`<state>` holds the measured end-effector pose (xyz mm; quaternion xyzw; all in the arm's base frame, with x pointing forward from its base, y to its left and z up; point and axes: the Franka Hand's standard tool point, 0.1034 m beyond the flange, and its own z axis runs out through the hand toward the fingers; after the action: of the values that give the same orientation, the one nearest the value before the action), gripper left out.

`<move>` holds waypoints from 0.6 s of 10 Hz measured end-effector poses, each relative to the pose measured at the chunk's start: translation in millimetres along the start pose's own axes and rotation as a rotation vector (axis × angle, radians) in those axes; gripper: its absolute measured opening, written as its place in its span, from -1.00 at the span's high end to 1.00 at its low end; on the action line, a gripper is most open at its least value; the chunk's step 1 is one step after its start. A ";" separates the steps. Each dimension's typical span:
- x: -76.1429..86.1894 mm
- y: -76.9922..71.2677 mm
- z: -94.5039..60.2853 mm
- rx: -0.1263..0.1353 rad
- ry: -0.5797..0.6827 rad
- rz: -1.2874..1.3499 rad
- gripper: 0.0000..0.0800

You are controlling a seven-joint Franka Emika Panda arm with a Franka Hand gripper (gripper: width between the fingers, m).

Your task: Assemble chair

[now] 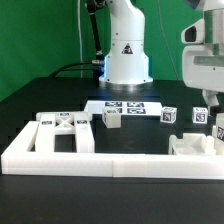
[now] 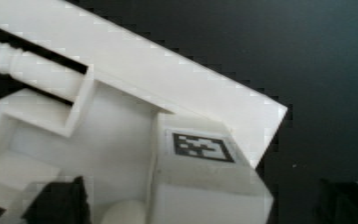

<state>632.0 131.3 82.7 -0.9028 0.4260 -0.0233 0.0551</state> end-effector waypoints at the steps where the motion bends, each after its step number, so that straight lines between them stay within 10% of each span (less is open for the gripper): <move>1: -0.5 -0.1 0.2 -0.007 0.007 -0.130 -0.62; 6: 1.8 0.2 1.5 -0.018 0.013 -0.670 -0.62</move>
Offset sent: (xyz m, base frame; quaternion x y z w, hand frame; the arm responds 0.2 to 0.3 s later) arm -0.0013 0.0034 0.0000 -0.0087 0.0075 -0.2686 0.9632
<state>633.1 129.9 81.2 -0.9929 0.1061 -0.0419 0.0336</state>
